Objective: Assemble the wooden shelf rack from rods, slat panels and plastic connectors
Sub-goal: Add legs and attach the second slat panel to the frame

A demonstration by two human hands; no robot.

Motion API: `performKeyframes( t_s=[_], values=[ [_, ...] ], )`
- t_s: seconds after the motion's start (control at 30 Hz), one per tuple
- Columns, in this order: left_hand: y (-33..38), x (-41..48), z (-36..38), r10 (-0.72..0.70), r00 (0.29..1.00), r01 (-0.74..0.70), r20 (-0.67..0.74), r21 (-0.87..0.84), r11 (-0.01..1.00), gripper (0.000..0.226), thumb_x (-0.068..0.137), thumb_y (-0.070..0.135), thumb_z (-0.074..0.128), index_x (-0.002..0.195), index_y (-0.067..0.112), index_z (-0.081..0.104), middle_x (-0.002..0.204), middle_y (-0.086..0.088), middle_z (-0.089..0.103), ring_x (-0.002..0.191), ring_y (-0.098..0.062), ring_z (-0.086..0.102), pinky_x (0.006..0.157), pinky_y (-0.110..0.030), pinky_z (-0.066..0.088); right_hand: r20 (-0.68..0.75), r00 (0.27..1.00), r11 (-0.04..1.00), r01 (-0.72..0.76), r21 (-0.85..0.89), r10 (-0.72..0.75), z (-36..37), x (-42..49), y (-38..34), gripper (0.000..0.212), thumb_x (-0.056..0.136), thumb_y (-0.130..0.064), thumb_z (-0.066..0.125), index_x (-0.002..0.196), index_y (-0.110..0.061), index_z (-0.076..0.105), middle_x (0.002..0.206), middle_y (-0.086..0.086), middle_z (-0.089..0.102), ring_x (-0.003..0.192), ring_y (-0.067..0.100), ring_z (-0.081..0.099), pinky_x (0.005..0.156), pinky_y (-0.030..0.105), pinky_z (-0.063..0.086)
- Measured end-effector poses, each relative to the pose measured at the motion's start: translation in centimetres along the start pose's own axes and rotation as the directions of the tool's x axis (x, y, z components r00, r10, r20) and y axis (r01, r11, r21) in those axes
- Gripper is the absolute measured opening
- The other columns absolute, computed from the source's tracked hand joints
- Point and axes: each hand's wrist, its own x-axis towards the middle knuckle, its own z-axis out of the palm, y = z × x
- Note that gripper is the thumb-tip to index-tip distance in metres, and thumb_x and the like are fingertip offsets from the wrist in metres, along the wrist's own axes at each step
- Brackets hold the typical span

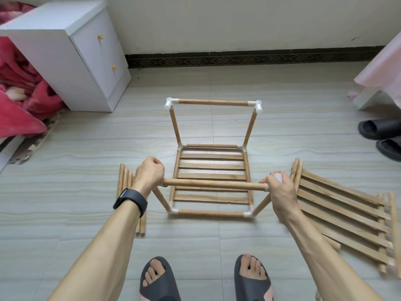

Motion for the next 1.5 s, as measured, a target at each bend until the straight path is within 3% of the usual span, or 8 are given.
performKeyframes(
  t_s=[0.27, 0.47, 0.83, 0.97, 1.07, 1.27, 1.43, 1.5],
  values=[
    [-1.9, -1.0, 0.9, -0.009, 0.999, 0.008, -0.036, -0.036, 0.999, 0.031, 0.089, 0.008, 0.032, 0.087, 0.023, 0.06, 0.081, -0.001, 0.066, 0.06, -0.023, 0.071, 0.057, -0.033, 0.054, 0.047, 0.999, 0.996, -0.017, -0.088, 0.021, -1.0, 0.2, 1.2, 0.015, 0.07, -0.031, 0.052, 0.074, -0.017, 0.055, 0.063, -0.016, 0.061, 0.069, 0.01, 0.058, 0.064, 0.033, 0.039],
    [-0.8, -1.1, 0.5, -0.009, 0.999, 0.008, -0.035, -0.013, 1.0, 0.029, 0.09, 0.011, 0.032, 0.089, 0.023, 0.058, 0.082, -0.003, 0.066, 0.069, -0.027, 0.072, 0.062, -0.034, 0.055, 0.04, 0.999, 0.998, -0.001, -0.061, 0.003, -0.5, 0.7, 0.2, 0.031, 0.07, -0.033, 0.05, 0.083, -0.007, 0.062, 0.076, -0.011, 0.059, 0.068, -0.001, 0.056, 0.065, 0.03, 0.039],
    [-0.9, -2.7, 0.1, 0.019, 1.0, -0.019, -0.021, -0.007, 1.0, 0.028, 0.097, 0.007, 0.033, 0.105, 0.019, 0.058, 0.086, -0.003, 0.065, 0.066, -0.024, 0.073, 0.068, -0.037, 0.06, 0.001, 0.999, 0.998, -0.038, -0.051, 0.038, -0.4, -0.3, -0.5, 0.026, 0.071, -0.03, 0.047, 0.079, -0.012, 0.064, 0.078, -0.003, 0.067, 0.079, 0.017, 0.059, 0.069, 0.033, 0.045],
    [-1.5, -3.3, 0.2, 0.019, 1.0, -0.019, -0.01, 0.008, 1.0, 0.033, 0.096, 0.003, 0.031, 0.102, 0.016, 0.061, 0.092, -0.002, 0.057, 0.052, -0.021, 0.068, 0.036, -0.02, 0.044, -0.011, 0.998, 0.987, -0.058, -0.152, 0.057, -1.0, -1.1, 0.6, 0.016, 0.082, -0.021, 0.048, 0.074, -0.019, 0.062, 0.076, 0.005, 0.071, 0.073, 0.02, 0.059, 0.065, 0.032, 0.044],
    [-2.0, -3.5, 0.3, 0.011, 1.0, -0.012, 0.015, 0.043, 0.999, 0.032, 0.095, 0.003, 0.032, 0.098, 0.019, 0.06, 0.09, -0.003, 0.061, 0.038, -0.014, 0.064, 0.029, -0.017, 0.036, 0.005, 0.997, 0.982, -0.077, -0.172, 0.079, -1.8, -0.9, 1.1, 0.017, 0.086, -0.018, 0.05, 0.077, -0.018, 0.064, 0.077, 0.004, 0.072, 0.071, 0.02, 0.057, 0.065, 0.033, 0.043],
    [-2.6, -2.7, 0.9, 0.004, 1.0, -0.002, -0.027, 0.058, 0.998, 0.032, 0.092, 0.006, 0.033, 0.088, 0.023, 0.059, 0.086, -0.002, 0.063, 0.038, -0.014, 0.063, 0.032, -0.019, 0.039, -0.024, 0.997, 0.984, -0.072, -0.161, 0.069, -1.5, -0.9, 1.2, 0.018, 0.088, -0.011, 0.049, 0.076, -0.016, 0.061, 0.07, 0.0, 0.068, 0.067, 0.015, 0.055, 0.061, 0.031, 0.038],
    [-2.2, -2.6, 1.2, -0.009, 0.997, 0.015, -0.074, 0.086, 0.996, 0.028, 0.089, 0.008, 0.034, 0.09, 0.022, 0.059, 0.08, 0.0, 0.064, 0.067, -0.023, 0.068, 0.057, -0.032, 0.05, -0.03, 0.998, 0.986, -0.066, -0.15, 0.063, -1.0, -0.8, 0.6, 0.014, 0.083, -0.018, 0.05, 0.075, -0.013, 0.061, 0.071, -0.003, 0.066, 0.069, 0.015, 0.055, 0.062, 0.032, 0.038],
    [-2.2, -2.8, 1.2, 0.001, 0.998, 0.006, -0.067, 0.097, 0.995, 0.028, 0.089, 0.009, 0.034, 0.09, 0.023, 0.058, 0.085, 0.0, 0.065, 0.063, -0.02, 0.068, 0.048, -0.026, 0.044, -0.014, 0.998, 0.987, -0.06, -0.15, 0.058, -1.2, -1.1, 0.6, 0.017, 0.074, -0.027, 0.047, 0.073, -0.015, 0.06, 0.071, 0.001, 0.067, 0.067, 0.015, 0.055, 0.063, 0.032, 0.039]
  ],
)
